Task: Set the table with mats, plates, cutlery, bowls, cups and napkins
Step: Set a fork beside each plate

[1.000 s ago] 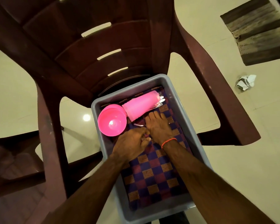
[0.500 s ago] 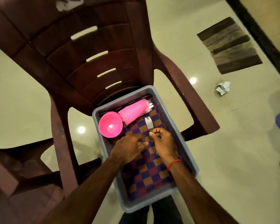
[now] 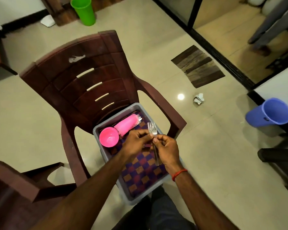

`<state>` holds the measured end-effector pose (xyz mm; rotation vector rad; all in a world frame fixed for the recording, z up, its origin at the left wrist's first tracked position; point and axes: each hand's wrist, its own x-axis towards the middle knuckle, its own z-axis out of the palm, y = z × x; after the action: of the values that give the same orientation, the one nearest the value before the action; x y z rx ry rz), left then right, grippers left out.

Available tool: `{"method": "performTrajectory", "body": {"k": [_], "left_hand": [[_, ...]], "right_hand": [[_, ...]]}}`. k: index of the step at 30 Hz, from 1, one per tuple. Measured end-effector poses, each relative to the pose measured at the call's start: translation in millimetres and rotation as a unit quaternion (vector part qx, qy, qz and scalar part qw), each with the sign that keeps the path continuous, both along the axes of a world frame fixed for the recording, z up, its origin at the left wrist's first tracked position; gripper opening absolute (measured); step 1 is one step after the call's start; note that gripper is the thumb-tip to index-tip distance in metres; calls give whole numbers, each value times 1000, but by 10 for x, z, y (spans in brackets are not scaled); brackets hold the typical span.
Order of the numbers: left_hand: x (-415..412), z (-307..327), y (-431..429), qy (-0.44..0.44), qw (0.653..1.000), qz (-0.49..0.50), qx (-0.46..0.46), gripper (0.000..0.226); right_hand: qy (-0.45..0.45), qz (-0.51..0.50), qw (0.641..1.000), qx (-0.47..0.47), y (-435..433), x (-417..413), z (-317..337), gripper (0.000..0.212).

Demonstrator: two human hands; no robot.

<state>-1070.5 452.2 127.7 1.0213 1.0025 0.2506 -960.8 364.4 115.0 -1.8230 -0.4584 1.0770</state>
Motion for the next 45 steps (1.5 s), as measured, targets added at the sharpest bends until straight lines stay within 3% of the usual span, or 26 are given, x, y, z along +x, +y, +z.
{"method": "performTrajectory", "body": {"k": [4, 20, 28, 31, 37, 40, 42, 45], "left_hand": [[5, 212, -144, -5, 1000, 27, -6, 3], [-184, 96, -346, 12, 998, 65, 17, 20], [-270, -476, -297, 44, 997, 62, 8, 18], [-294, -839, -155, 101, 991, -6, 89, 18], [-240, -1505, 471, 230, 943, -85, 226, 63], [-206, -1925, 874, 340, 849, -153, 375, 60], [-178, -2188, 1081, 429, 778, -198, 413, 70], [-134, -2478, 1286, 480, 737, -234, 415, 94]], "right_hand": [[-25, -18, 999, -9, -180, -57, 128, 9], [14, -8, 1000, 1, -413, -176, 153, 16], [11, 32, 999, -38, -317, -276, -475, 13], [18, 40, 998, -52, -230, -302, -819, 20], [4, 66, 994, -83, -47, -230, -1556, 19], [5, 80, 994, -75, 24, -141, -1886, 25], [-6, 89, 993, -77, 62, -79, -2119, 27], [-23, 107, 990, -93, 93, -6, -2371, 27]]}}
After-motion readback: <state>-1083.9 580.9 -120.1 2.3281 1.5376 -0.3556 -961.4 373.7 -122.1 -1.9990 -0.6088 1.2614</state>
